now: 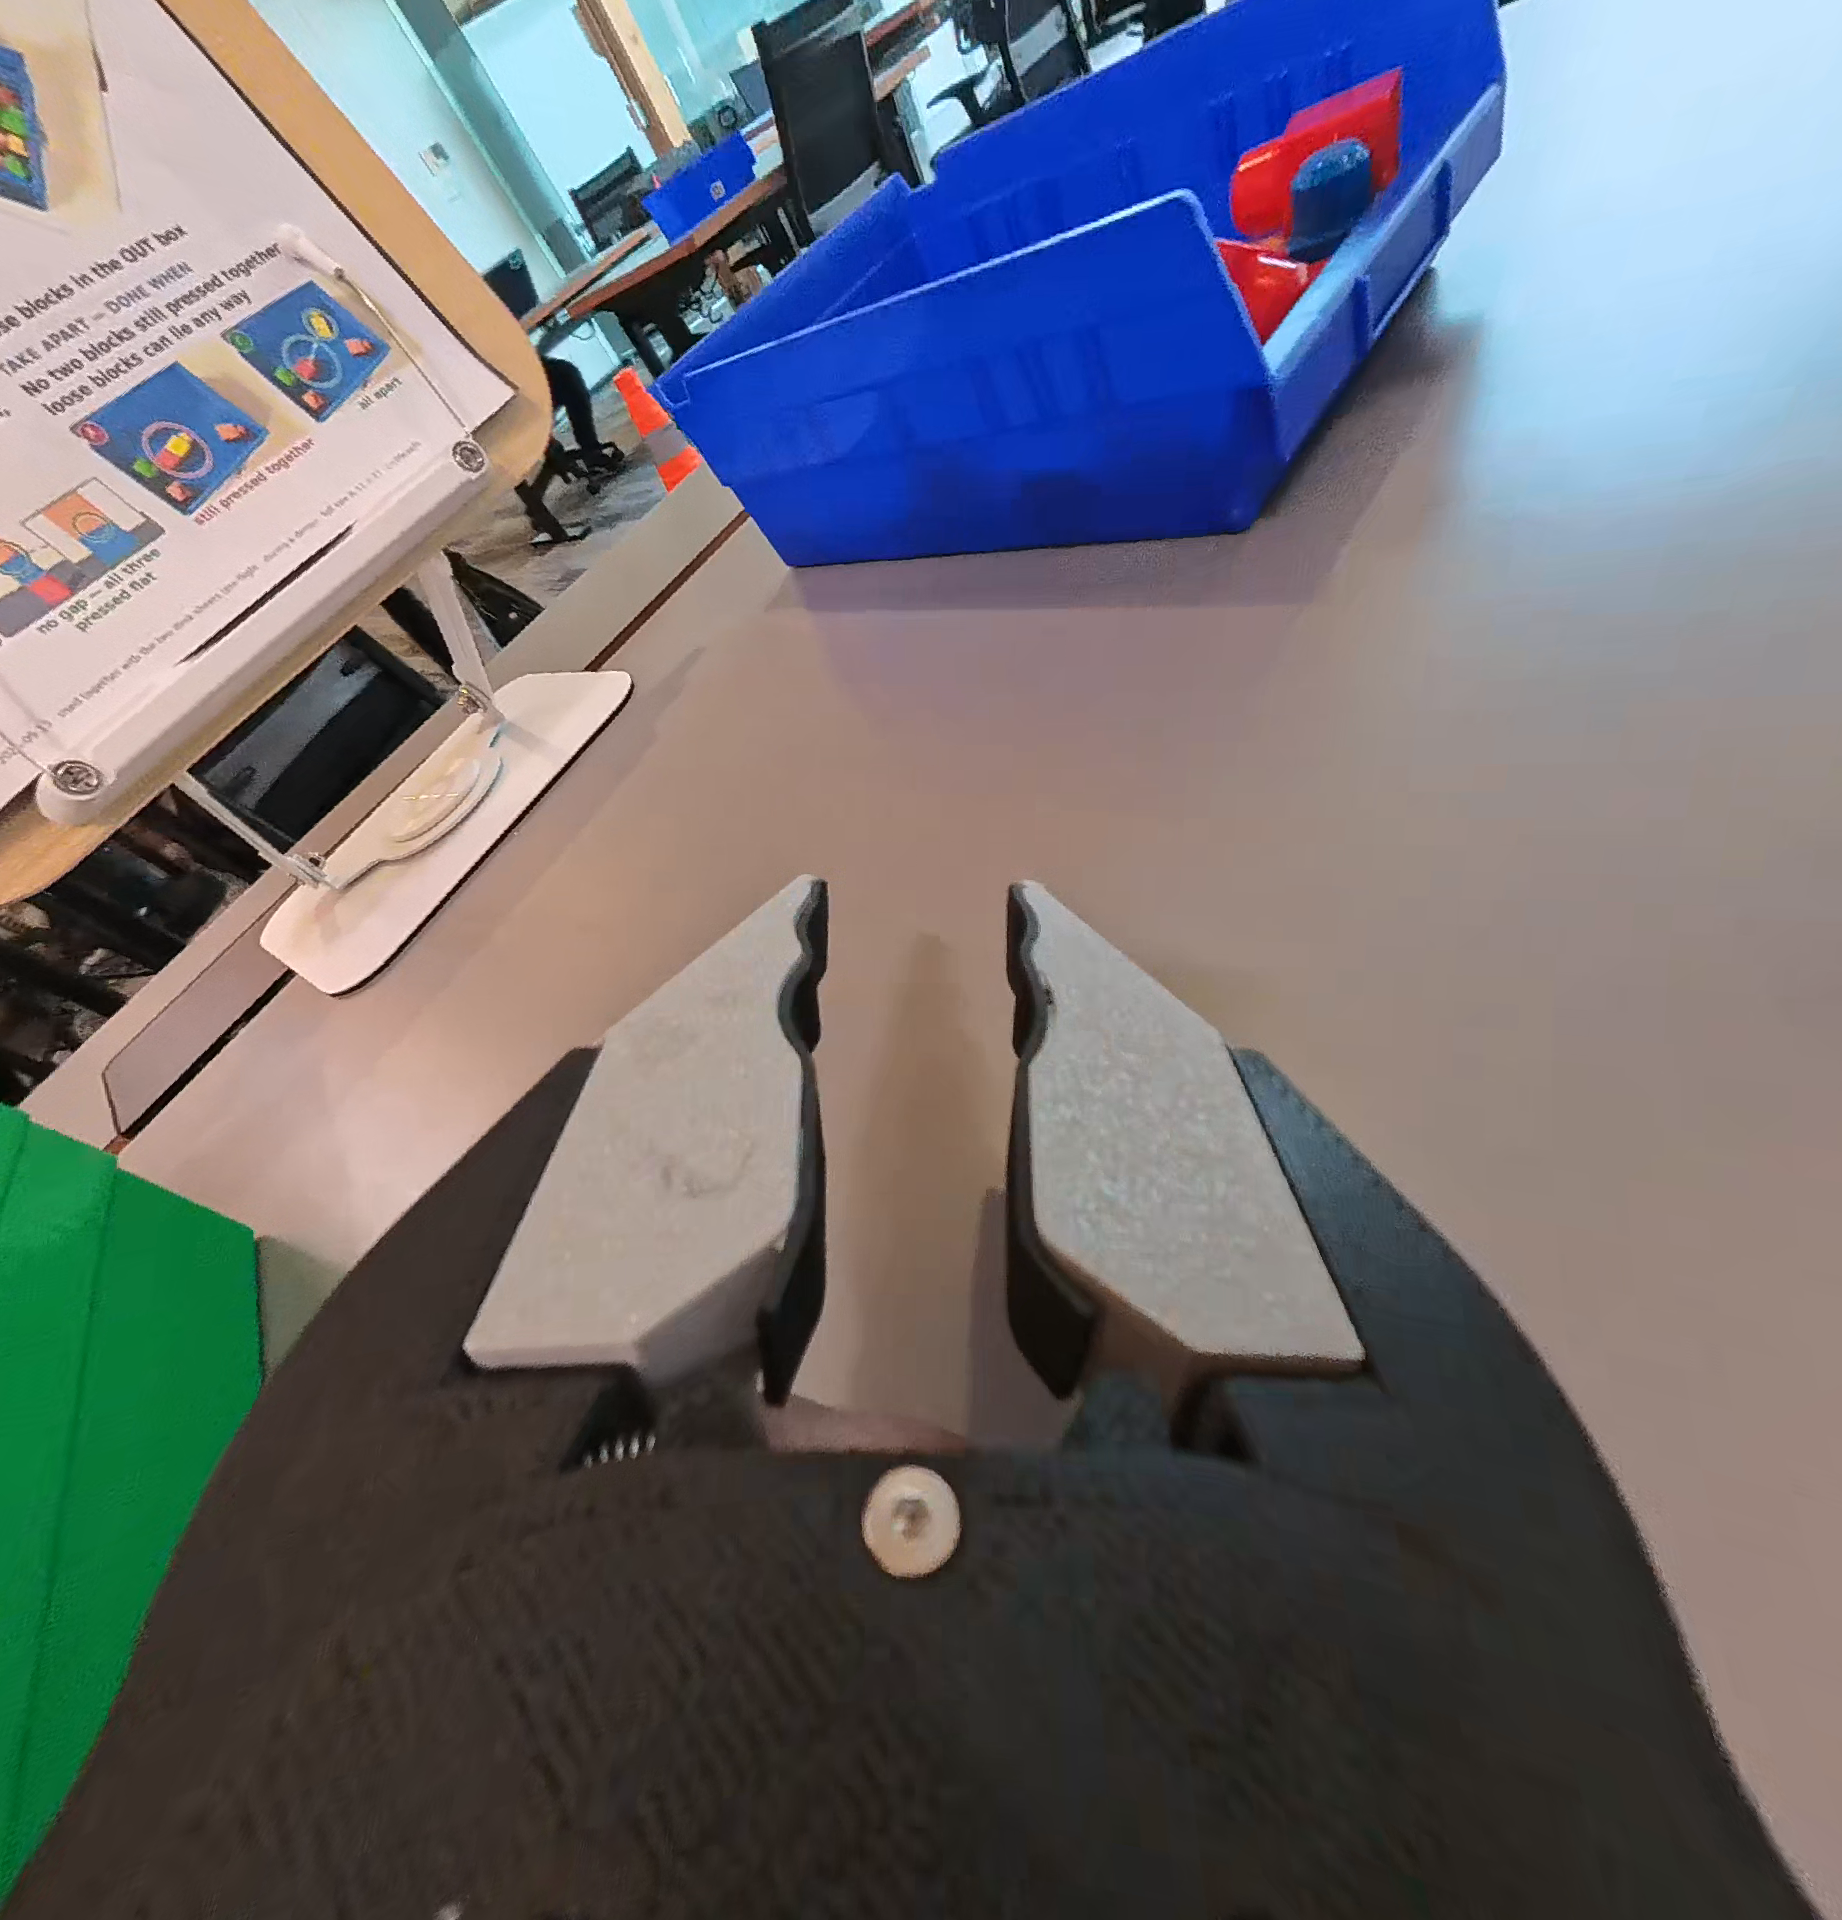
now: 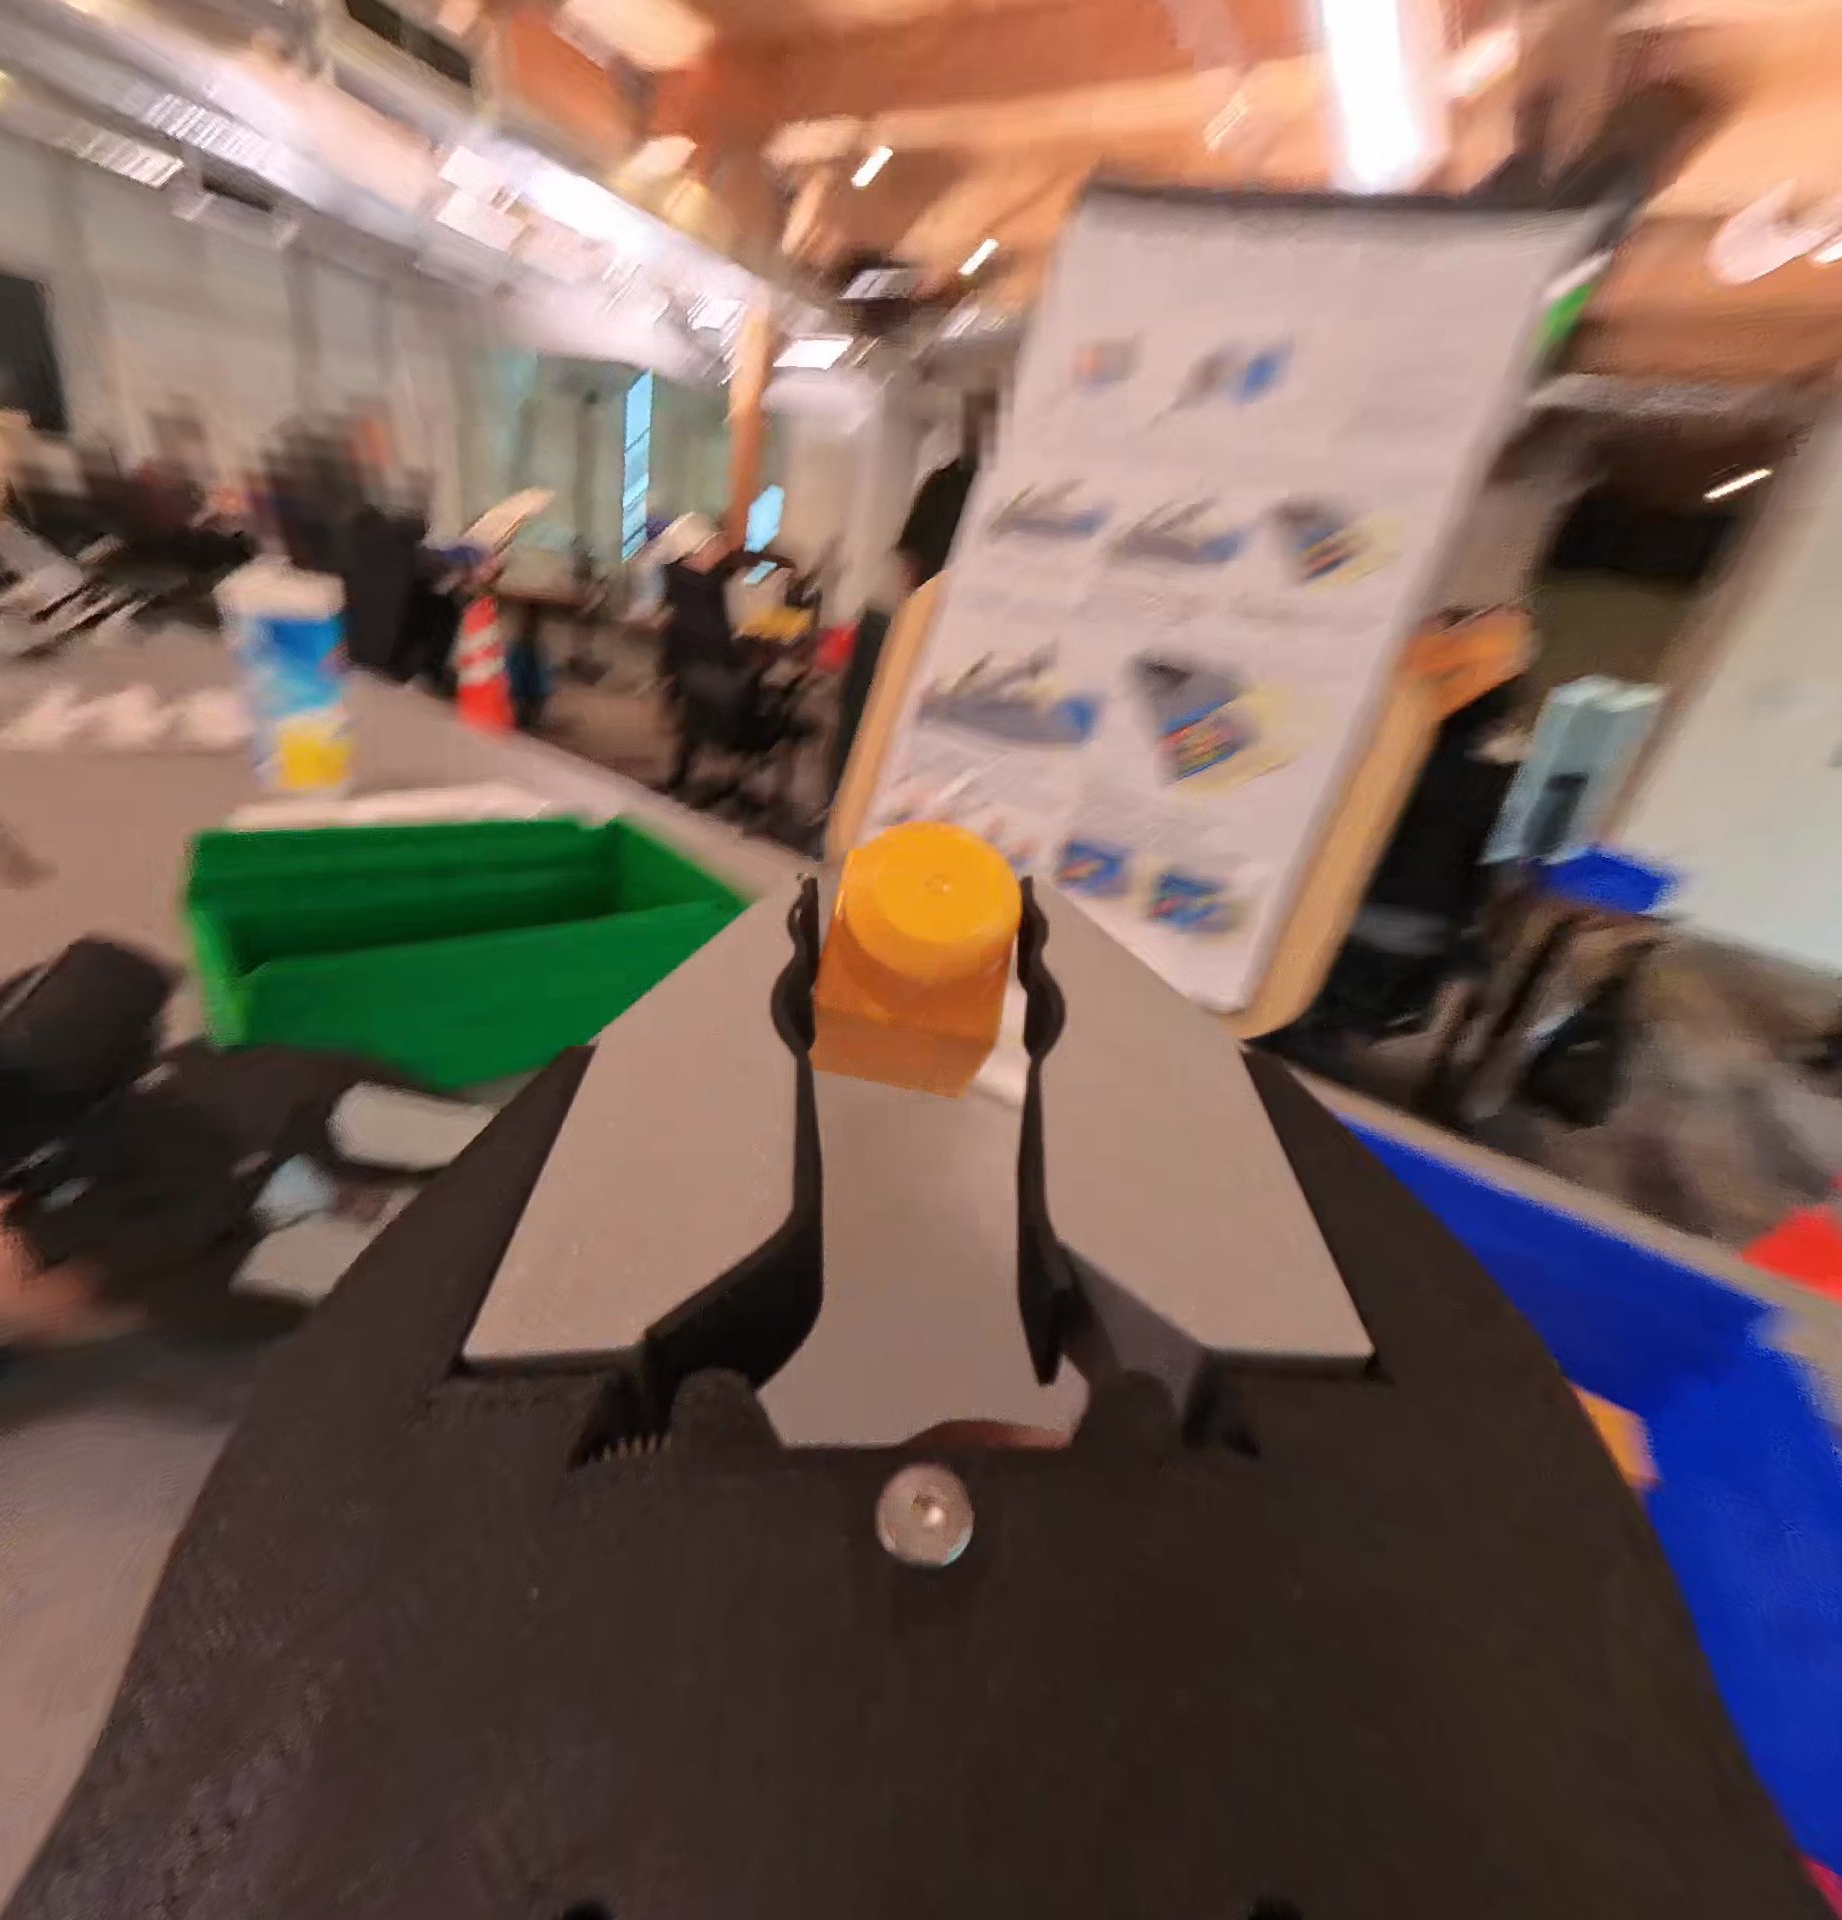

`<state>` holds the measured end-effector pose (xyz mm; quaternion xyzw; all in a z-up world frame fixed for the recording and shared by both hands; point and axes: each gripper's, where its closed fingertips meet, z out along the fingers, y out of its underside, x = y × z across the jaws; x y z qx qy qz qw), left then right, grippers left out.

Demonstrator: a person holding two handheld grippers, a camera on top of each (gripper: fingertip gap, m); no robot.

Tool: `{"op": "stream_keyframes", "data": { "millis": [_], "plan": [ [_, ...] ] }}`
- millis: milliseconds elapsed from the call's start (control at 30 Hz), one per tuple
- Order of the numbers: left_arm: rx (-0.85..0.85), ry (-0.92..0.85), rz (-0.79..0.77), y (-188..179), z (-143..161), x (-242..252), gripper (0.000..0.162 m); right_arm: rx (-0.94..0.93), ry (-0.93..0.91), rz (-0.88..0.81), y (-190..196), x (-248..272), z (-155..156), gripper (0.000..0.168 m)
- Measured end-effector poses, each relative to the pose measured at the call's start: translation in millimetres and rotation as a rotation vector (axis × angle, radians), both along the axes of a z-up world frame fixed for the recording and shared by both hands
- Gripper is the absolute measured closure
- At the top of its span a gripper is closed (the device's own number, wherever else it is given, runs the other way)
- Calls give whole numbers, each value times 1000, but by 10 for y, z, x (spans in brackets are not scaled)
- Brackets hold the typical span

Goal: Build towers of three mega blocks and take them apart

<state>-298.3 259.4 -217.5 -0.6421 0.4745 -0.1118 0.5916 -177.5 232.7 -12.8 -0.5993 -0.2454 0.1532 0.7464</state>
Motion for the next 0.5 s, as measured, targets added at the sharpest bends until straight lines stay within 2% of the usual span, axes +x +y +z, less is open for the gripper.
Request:
{"op": "stream_keyframes", "data": {
  "millis": [67, 167, 267, 367, 433, 467, 500],
  "plan": [
    [6, 22, -1, -4, -25, 15, 130, 87, 61, -130, -8, 484, 181, 133],
    [23, 45, 1, -12, -44, 27, 130, 34, 94, -253, 216, 993, 31, 134],
    [32, 54, 7, -9, -48, 29, 130, -135, 103, -277, 606, 1218, -431, 134],
    [28, 53, 11, 0, -50, 26, 130, -375, 55, -299, 1025, 1305, -1164, 131],
    [25, 50, 11, 1, -48, 24, 130, -592, -35, -364, 1194, 1406, -1744, 111],
    [24, 50, 9, 2, -49, 21, 130, -636, -73, -393, 1217, 1451, -1874, 111],
    [22, 54, 9, 3, -55, 18, 130, -628, -82, -397, 1214, 1454, -1859, 113]
  ]
}}
